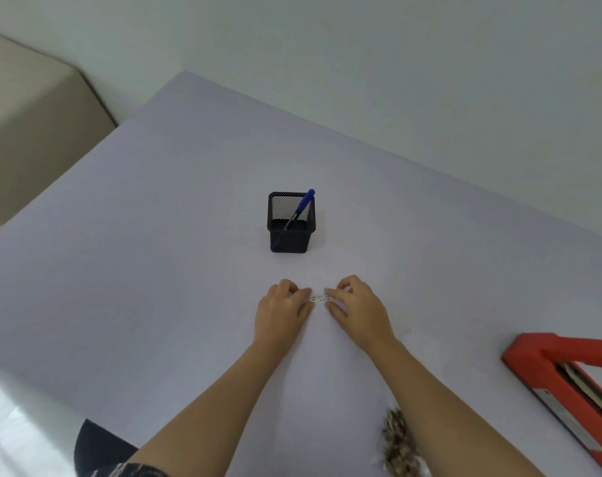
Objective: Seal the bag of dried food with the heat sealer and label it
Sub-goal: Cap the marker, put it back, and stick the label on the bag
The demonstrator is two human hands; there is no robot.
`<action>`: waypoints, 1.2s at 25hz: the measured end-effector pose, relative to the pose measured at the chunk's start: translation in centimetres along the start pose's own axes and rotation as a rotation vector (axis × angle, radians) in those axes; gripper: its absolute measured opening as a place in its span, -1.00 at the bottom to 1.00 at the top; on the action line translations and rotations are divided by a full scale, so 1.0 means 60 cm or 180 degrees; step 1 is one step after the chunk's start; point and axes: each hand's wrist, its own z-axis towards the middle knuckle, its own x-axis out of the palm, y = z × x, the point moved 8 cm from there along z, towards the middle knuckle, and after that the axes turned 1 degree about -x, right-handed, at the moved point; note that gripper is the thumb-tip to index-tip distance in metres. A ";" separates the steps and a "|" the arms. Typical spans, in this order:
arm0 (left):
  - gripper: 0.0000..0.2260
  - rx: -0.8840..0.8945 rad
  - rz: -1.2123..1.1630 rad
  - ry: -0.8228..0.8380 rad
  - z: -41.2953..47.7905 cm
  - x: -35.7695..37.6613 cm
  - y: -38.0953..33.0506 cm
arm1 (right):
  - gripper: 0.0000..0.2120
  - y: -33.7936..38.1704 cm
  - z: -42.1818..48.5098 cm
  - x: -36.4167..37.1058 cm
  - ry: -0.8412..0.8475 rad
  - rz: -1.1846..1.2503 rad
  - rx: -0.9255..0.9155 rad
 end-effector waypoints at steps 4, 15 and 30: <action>-0.90 0.0039 -0.0015 -0.0003 0.001 0.005 -0.004 | -0.85 0.007 -0.009 0.000 -0.0114 -0.0033 -0.0101; -0.83 -0.0348 -0.0355 0.0354 0.014 0.019 0.007 | -0.96 0.003 -0.011 0.003 0.0094 0.0727 0.0117; -0.83 -0.0464 -0.0314 0.0357 0.013 0.015 0.003 | -0.95 0.001 -0.009 0.005 -0.0009 0.0530 0.0180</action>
